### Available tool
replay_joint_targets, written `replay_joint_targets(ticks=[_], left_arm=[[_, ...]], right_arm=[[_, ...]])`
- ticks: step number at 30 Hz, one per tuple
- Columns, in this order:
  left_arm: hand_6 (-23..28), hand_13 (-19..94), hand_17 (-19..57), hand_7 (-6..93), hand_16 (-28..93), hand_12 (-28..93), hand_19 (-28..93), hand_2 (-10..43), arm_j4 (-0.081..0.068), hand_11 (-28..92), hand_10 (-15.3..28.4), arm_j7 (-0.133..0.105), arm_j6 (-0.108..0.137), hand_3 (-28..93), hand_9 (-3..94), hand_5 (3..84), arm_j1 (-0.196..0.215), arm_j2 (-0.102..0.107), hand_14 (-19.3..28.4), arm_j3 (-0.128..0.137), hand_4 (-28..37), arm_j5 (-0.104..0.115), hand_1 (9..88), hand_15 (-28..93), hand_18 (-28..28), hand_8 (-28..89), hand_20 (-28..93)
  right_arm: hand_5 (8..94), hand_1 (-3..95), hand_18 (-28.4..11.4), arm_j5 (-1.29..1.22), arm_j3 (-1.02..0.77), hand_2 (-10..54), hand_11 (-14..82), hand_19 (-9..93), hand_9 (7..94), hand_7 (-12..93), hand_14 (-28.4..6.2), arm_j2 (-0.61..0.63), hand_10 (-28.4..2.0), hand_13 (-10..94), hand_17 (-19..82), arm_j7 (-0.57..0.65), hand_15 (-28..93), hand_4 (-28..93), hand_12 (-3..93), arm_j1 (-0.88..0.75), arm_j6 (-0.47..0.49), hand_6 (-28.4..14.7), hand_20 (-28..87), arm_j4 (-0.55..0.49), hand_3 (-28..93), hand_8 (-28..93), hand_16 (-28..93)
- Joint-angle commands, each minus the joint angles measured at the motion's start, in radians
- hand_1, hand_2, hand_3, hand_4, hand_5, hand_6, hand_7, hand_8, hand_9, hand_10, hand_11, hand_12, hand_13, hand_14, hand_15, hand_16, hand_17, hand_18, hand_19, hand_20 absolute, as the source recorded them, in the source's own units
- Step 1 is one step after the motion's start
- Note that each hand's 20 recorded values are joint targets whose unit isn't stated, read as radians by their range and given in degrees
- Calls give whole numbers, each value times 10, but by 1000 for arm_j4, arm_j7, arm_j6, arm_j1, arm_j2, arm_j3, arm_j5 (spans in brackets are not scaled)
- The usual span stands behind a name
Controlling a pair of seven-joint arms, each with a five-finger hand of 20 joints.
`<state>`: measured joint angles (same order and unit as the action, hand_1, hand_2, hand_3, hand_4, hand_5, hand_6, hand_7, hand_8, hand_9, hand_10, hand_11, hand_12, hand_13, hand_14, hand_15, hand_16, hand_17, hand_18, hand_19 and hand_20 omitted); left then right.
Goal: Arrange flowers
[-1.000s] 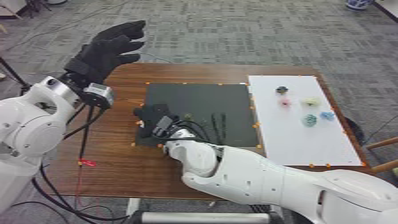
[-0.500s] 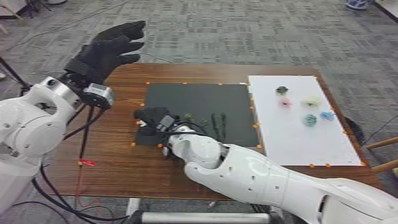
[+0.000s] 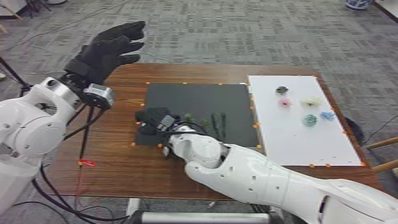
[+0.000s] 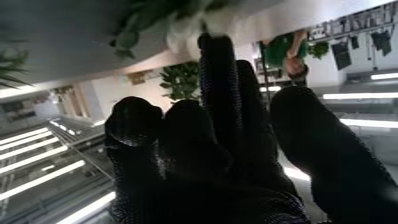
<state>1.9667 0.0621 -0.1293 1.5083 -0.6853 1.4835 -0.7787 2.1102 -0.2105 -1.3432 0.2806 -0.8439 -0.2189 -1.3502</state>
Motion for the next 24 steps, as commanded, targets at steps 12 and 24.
replay_joint_targets(ticks=[12,24], left_arm=[[11,50,-136,157,-23,210,380,-66,19,137,90,0,11,694,151,210,24,-11,122,29,-277,-2,253,335,197,-73,87],[11,51,-135,156,-23,209,381,-66,157,137,90,-25,95,696,152,211,389,-69,122,339,-276,-20,254,336,197,-73,87]], right_arm=[[396,146,-234,-17,3,193,204,932,617,331,-80,28,-90,744,378,-24,881,1,159,2,-77,-50,539,-56,932,-141,314],[346,153,-229,-759,-406,13,193,932,494,227,-86,406,-140,721,368,-179,861,-282,166,-255,-109,-85,496,-580,827,-93,299]])
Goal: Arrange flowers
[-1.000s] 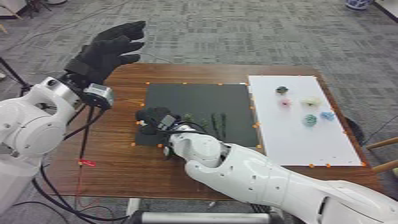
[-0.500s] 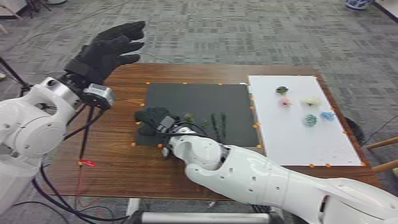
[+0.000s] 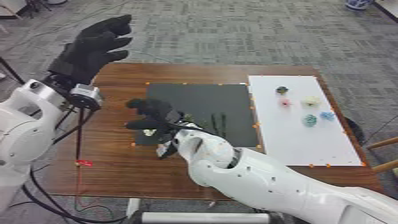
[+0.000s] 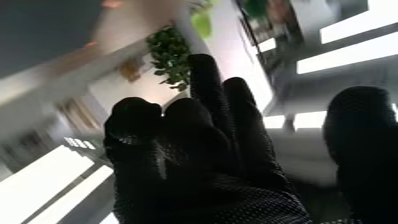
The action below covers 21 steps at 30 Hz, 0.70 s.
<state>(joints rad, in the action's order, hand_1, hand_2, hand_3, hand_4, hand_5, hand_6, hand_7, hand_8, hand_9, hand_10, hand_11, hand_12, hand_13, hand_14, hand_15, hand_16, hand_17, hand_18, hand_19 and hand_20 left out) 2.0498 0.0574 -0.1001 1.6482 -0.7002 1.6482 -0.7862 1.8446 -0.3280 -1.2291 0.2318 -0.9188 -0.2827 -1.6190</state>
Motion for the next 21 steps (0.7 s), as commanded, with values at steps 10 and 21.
replay_joint_targets(ticks=[10,21], left_arm=[[12,53,-134,158,-24,209,382,-66,146,139,90,-47,132,694,153,214,482,-150,122,316,-274,-16,255,336,196,-74,87],[12,53,-134,160,-25,207,381,-67,163,138,91,-58,137,695,153,214,545,-205,122,323,-275,-20,253,336,196,-75,87]], right_arm=[[416,275,-220,179,-732,-95,224,910,502,276,-82,630,-119,683,336,225,863,-283,193,-550,-178,-55,479,-336,764,-119,290],[448,489,-211,461,-826,-95,271,899,536,323,-67,710,-112,686,344,469,873,-283,216,-737,-137,-35,499,-321,489,-138,288]])
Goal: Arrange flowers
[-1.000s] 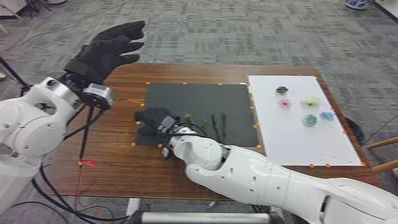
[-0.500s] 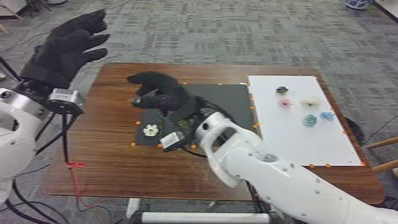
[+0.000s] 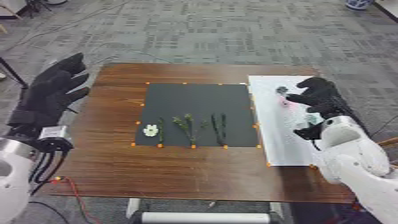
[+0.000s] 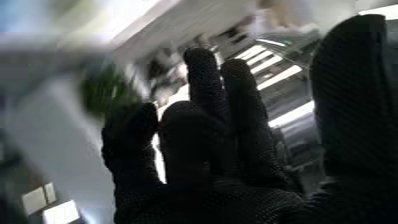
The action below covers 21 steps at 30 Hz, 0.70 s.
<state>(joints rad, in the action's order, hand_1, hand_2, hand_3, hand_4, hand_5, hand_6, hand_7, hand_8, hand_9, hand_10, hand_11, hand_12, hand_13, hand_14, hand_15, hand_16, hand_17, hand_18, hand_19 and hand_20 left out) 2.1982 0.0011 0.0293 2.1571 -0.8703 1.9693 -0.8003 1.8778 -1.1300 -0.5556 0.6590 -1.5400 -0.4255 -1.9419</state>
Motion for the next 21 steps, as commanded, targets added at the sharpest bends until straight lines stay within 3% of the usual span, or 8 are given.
replay_joint_targets(ticks=[1,8,21], left_arm=[[12,53,-134,159,-25,207,382,-67,17,139,91,-2,8,695,152,214,44,-37,122,6,-275,-5,253,337,196,-75,88],[12,52,-135,159,-24,207,382,-66,26,139,90,0,4,694,152,213,73,-41,122,28,-276,-3,253,336,196,-75,88],[12,53,-135,160,-24,206,382,-66,25,140,90,2,3,695,152,212,77,-40,122,34,-276,-2,253,336,196,-75,87]], right_arm=[[449,490,-211,438,-23,-95,272,898,536,323,-67,38,-112,687,345,47,873,-283,216,-119,16,-35,499,6,488,-138,288],[460,504,-210,436,37,-95,274,897,540,321,-66,32,-111,688,346,71,875,-283,216,-65,49,-34,505,70,465,-140,290],[480,505,-214,413,107,-95,270,900,552,318,-67,34,-112,691,349,135,875,-283,217,-19,142,-32,509,133,434,-141,295]])
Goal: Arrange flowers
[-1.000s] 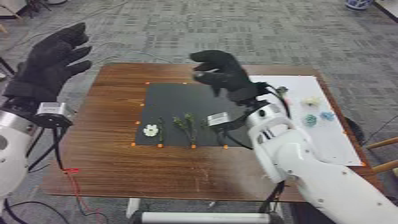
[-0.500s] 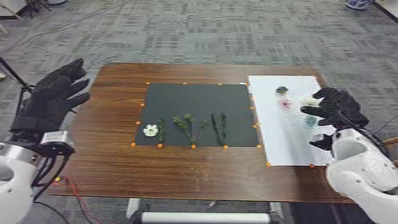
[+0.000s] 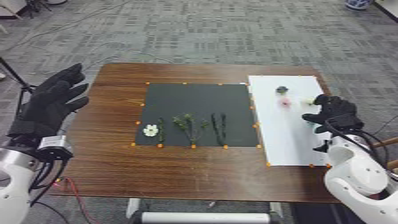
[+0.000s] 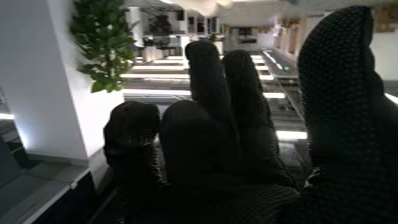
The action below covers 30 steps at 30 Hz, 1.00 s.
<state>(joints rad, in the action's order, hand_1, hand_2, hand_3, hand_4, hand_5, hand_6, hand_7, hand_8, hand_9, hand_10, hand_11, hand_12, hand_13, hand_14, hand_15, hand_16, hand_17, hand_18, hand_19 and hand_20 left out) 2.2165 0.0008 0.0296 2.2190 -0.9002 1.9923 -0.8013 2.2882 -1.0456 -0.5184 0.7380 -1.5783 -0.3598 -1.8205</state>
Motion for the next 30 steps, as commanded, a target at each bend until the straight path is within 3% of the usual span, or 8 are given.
replay_joint_targets(ticks=[1,16,17,20,22,23,25,30], left_arm=[[11,53,-135,160,-25,206,382,-66,7,139,90,2,1,695,152,212,17,-11,122,12,-276,-2,252,336,196,-75,87],[12,53,-136,158,-25,206,383,-64,4,141,92,4,-5,694,155,214,15,-9,122,11,-276,1,252,336,197,-75,87],[12,53,-136,158,-25,206,383,-63,4,141,92,6,-3,693,155,214,14,-8,122,8,-276,2,252,336,197,-75,87],[12,53,-135,158,-25,205,382,-63,2,141,92,9,-5,694,155,214,9,-6,122,7,-276,3,251,334,197,-74,87],[12,53,-136,157,-24,205,382,-63,-2,141,91,10,-7,695,155,214,-3,0,122,2,-276,2,251,335,197,-75,87],[12,53,-136,158,-24,205,383,-63,-4,140,91,8,-5,695,155,214,-8,5,122,-1,-276,3,251,335,197,-74,87],[12,54,-136,159,-24,205,383,-62,-9,141,92,14,-9,694,156,214,-21,18,122,-3,-276,4,251,335,197,-74,87],[12,54,-135,159,-25,204,383,-60,-31,141,92,34,-16,695,156,215,-88,82,123,-22,-276,12,252,335,197,-76,87]], right_arm=[[482,508,-214,-3,25,-95,269,900,554,317,-69,-3,-113,691,349,49,874,-283,218,22,77,-32,509,16,426,-140,295],[496,483,-213,-34,179,-95,271,902,572,309,-65,-30,-112,696,352,10,875,-283,215,160,98,-32,502,118,490,-137,292],[501,469,-212,-33,188,-95,272,902,576,311,-64,-33,-110,697,353,12,874,-283,214,167,102,-31,501,124,527,-138,291],[527,329,-209,-15,235,-95,283,905,606,327,-61,-39,-103,706,359,14,873,-282,214,198,39,-19,498,153,805,-147,290],[561,363,-208,9,267,-95,283,912,649,367,-57,-36,-93,717,372,18,870,-281,240,212,-40,-4,493,165,843,-95,292],[594,416,-208,17,278,-85,210,918,723,422,-54,-32,-72,732,382,18,866,-281,331,217,-76,2,487,164,828,-35,297],[670,464,-205,36,276,-67,153,928,815,454,-47,-24,-51,759,403,13,859,-279,417,215,-87,8,483,147,847,-5,302],[738,476,-206,40,337,-94,158,932,858,429,-43,-38,-47,774,419,-57,855,-255,460,315,-146,4,494,93,869,-18,314]])
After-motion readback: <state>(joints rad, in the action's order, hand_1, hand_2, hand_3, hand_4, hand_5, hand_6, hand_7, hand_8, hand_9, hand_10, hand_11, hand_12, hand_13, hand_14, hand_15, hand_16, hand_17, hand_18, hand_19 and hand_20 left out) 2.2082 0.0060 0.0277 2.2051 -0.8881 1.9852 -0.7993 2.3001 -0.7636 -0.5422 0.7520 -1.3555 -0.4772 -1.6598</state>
